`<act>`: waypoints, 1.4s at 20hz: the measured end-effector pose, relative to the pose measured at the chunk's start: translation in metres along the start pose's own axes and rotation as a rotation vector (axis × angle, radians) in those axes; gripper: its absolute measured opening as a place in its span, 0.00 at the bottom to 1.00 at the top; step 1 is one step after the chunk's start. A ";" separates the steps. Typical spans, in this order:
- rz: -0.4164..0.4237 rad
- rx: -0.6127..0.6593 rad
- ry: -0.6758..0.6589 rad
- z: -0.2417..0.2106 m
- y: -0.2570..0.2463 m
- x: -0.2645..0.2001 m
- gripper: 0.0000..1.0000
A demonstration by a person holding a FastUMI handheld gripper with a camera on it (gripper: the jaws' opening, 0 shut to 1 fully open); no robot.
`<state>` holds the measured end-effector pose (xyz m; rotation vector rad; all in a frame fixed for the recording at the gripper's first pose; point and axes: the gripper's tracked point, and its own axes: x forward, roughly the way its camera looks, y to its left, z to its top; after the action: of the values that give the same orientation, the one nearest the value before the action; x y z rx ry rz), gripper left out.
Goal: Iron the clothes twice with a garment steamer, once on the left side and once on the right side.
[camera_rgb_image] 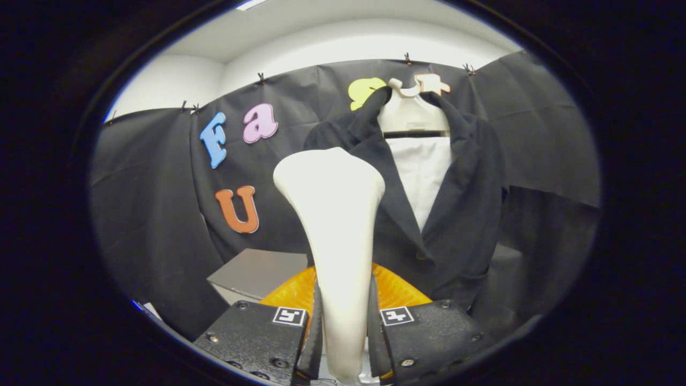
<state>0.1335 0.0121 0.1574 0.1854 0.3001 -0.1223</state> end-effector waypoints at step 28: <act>-0.133 -0.091 0.047 -0.037 -0.060 0.069 0.37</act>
<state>0.1795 -0.0449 0.0918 0.0777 0.3642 -0.2358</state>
